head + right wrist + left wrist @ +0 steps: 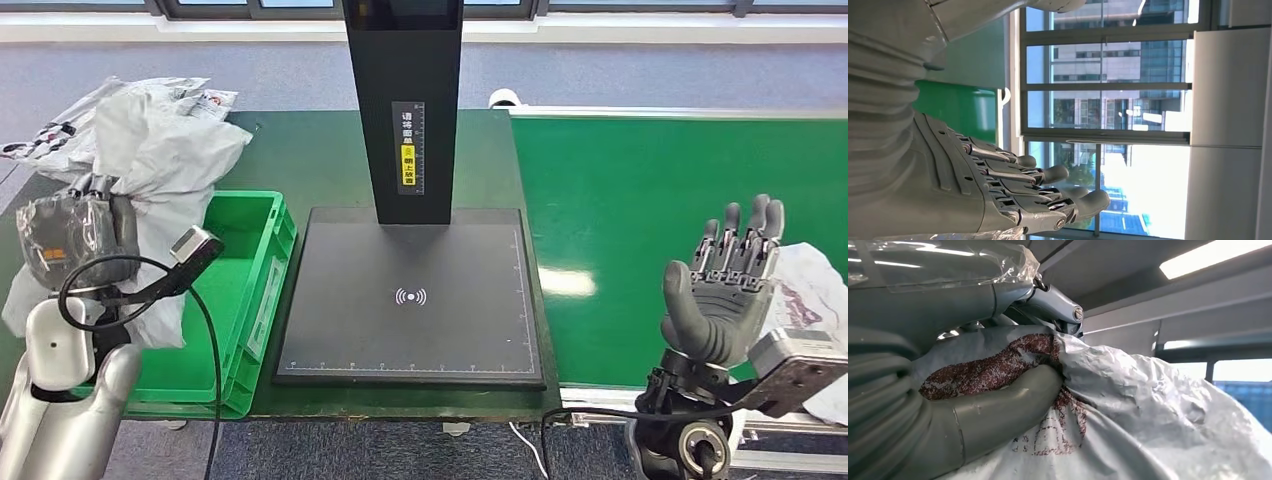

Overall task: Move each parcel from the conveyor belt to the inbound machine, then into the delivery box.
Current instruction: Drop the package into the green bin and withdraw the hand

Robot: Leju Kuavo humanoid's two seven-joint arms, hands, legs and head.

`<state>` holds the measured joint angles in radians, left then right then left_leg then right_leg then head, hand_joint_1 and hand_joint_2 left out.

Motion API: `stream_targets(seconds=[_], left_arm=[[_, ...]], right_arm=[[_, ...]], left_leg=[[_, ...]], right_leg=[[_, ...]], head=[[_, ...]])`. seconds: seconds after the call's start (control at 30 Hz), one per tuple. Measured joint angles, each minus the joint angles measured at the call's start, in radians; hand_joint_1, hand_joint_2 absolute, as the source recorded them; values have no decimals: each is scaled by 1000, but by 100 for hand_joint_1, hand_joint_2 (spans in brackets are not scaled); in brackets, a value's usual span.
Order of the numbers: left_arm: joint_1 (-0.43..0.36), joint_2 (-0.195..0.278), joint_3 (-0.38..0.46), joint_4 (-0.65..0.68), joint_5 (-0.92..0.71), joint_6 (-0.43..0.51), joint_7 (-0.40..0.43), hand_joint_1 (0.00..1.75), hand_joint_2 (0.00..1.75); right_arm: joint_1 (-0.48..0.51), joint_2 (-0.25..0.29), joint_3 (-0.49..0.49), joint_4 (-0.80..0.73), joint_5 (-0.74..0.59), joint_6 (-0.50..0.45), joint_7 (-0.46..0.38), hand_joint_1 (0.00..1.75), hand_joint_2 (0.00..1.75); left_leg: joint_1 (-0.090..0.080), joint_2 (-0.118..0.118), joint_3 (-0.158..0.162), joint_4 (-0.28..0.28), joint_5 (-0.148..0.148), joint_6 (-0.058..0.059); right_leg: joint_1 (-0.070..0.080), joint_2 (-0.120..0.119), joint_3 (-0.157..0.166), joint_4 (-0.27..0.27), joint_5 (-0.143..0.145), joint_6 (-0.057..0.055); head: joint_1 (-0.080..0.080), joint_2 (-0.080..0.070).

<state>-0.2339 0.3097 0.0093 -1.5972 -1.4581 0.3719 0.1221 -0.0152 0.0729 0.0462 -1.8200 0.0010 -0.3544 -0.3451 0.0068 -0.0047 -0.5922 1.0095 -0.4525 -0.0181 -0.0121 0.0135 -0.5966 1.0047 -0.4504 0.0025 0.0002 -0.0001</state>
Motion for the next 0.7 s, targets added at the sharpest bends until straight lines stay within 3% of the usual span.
stream_targets(seconds=[0.13, 0.47, 0.6, 0.7], left_arm=[[57, -6, 16, -12, -35, -38, 13, 175, 175], [72, -16, 16, -11, -53, -55, 20, 175, 175], [37, -57, 15, 38, -54, -78, 31, 0, 175], [-2, -87, 9, 82, -6, -85, 17, 0, 175]], right_arm=[[-2, 0, 0, 0, 8, 9, 6, 0, 175], [-2, 0, 0, 0, 11, 10, 10, 0, 175], [-7, 0, 0, -3, 23, 12, 17, 0, 175], [-13, 0, 0, -5, 27, 16, 22, 0, 175]], left_leg=[[0, -1, -1, 0, 0, 0], [0, -1, -1, 0, 0, 0], [0, -1, 0, 0, 0, 0], [0, -1, 0, 0, 1, 0]], right_leg=[[0, -2, 0, 0, 0, 0], [0, -2, 0, 0, 0, 0], [0, -3, 0, 0, 1, -1], [0, -3, 0, 0, 1, -1]], head=[[0, 0], [0, 0], [0, 0], [0, 0]])
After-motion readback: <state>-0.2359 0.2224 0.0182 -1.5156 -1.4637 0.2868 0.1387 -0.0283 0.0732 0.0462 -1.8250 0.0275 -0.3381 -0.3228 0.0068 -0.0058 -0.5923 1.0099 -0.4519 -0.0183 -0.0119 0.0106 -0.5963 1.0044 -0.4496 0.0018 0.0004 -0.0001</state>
